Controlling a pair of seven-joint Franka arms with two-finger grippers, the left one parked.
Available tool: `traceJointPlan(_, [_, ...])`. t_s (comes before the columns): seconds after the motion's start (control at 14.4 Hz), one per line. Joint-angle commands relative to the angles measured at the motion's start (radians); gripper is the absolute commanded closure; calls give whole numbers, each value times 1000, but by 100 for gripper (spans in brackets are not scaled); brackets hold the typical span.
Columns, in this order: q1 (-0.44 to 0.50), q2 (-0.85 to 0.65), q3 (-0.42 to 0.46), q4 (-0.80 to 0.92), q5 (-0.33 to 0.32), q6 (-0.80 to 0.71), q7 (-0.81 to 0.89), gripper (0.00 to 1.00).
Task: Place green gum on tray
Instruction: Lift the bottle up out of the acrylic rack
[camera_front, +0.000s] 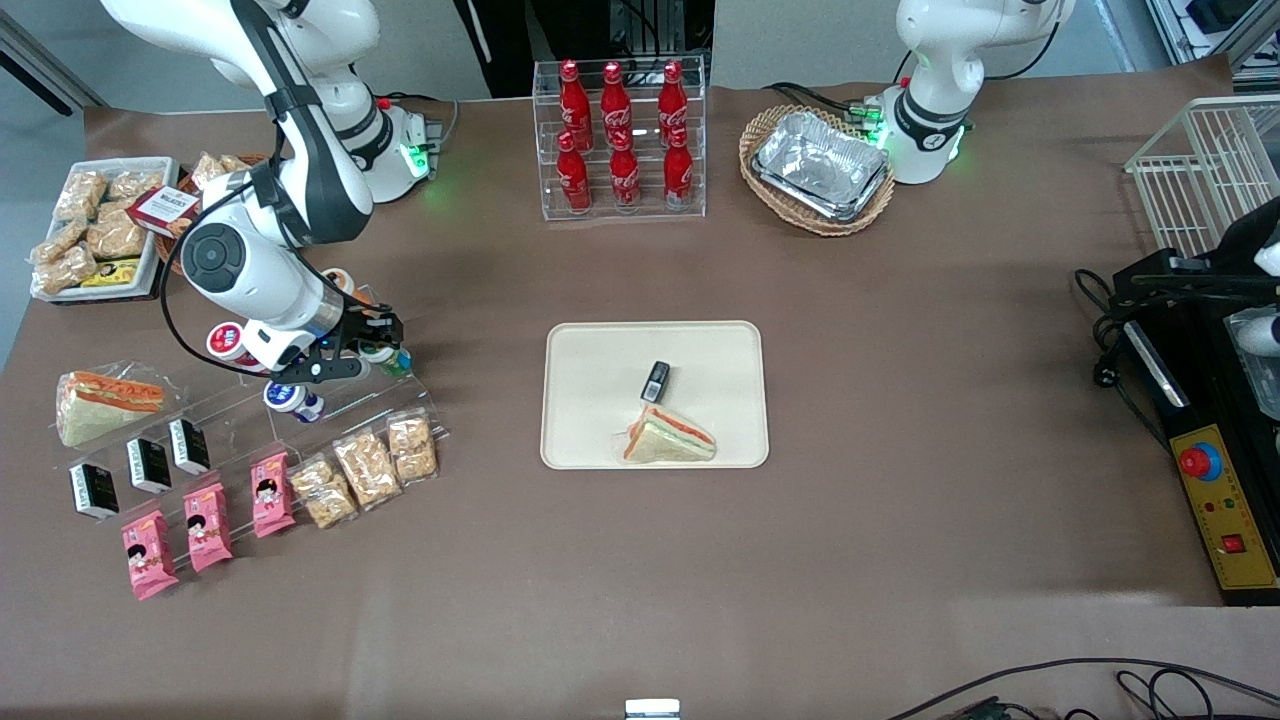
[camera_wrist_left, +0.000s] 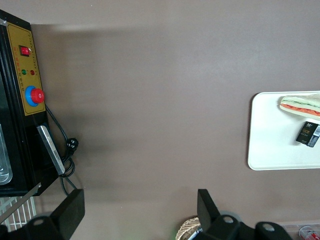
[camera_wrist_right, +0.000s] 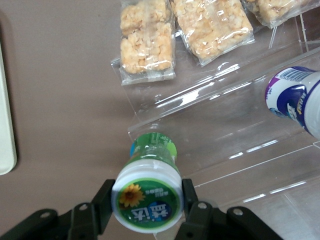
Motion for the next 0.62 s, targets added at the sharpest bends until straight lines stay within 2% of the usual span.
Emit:
traceJointPlan(0.0, [-6,-17,-1,9,-16,-17,-24,71])
traceJointPlan(0.14, [-11,-20,-13,45,-16,-54,-44,72])
traceJointPlan(0.56, [-37,-15,-19,409,-17,-571,-48,71])
